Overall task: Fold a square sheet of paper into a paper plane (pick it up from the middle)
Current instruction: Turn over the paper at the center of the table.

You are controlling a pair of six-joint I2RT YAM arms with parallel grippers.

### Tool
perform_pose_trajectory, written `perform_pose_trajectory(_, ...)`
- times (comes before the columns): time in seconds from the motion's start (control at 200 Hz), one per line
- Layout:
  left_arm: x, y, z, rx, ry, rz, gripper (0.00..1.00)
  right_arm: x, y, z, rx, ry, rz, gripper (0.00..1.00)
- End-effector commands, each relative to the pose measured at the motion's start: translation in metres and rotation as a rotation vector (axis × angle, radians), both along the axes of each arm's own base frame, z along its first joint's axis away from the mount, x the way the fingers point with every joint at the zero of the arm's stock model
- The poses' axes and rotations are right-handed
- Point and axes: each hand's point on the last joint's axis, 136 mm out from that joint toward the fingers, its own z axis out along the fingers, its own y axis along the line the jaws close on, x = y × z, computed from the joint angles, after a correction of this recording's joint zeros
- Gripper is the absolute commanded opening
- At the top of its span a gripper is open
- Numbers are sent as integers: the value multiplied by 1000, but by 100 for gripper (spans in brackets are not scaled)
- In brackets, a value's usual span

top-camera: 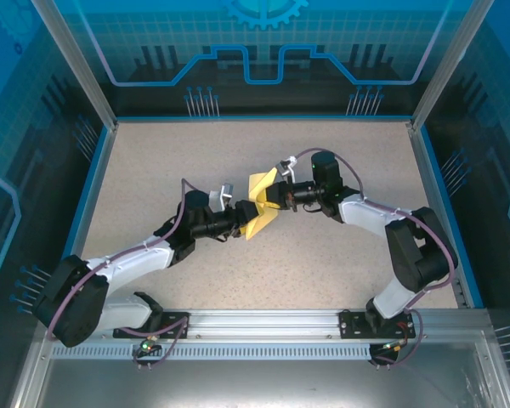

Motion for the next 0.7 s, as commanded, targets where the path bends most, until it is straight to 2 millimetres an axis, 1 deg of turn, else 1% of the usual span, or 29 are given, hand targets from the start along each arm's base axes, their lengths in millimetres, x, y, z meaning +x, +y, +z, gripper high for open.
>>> perform_pose_trajectory(0.0, -1, 3, 16, -31, -79, 0, 46, 4, 2, -3, 8, 17, 16, 6)
perform_pose_trajectory(0.09, -1, 6, 16, -15, -87, 13, 29, 4, 2, -8, 1, 31, 20, 6)
perform_pose_trajectory(0.215, 1, 12, 9, 35, -74, 42, 13, 4, 2, -14, -14, 35, 21, 11)
perform_pose_trajectory(0.265, 0, 13, 6, 60, -65, 42, 7, 4, 1, -16, -27, 36, 17, 16)
perform_pose_trajectory(0.315, 1, 15, 0, 93, -49, 46, 3, 5, -1, -18, -43, 31, 11, 22)
perform_pose_trajectory(0.35, 2, 16, -3, 117, -41, 48, 2, 6, -2, -17, -50, 15, 4, 26)
perform_pose_trajectory(0.375, 2, 17, -6, 141, -35, 47, 1, 3, -4, -21, -73, 32, 4, 30)
perform_pose_trajectory(0.405, 2, 20, -11, 177, -24, 52, 1, 4, -7, -21, -96, 14, -4, 37)
perform_pose_trajectory(0.505, 2, 35, -26, 351, 5, 67, 2, 6, -26, -31, -267, -43, -67, 57)
perform_pose_trajectory(0.565, 0, 49, -34, 486, 25, 77, 4, 7, -45, -42, -406, -77, -121, 69)
perform_pose_trajectory(0.615, -2, 63, -38, 619, 38, 86, 5, 10, -62, -46, -504, -123, -179, 77)
perform_pose_trajectory(0.66, -4, 77, -41, 750, 44, 99, 5, 12, -76, -50, -577, -151, -223, 82)
perform_pose_trajectory(0.695, -5, 87, -41, 857, 40, 111, 5, 12, -85, -49, -617, -176, -253, 85)
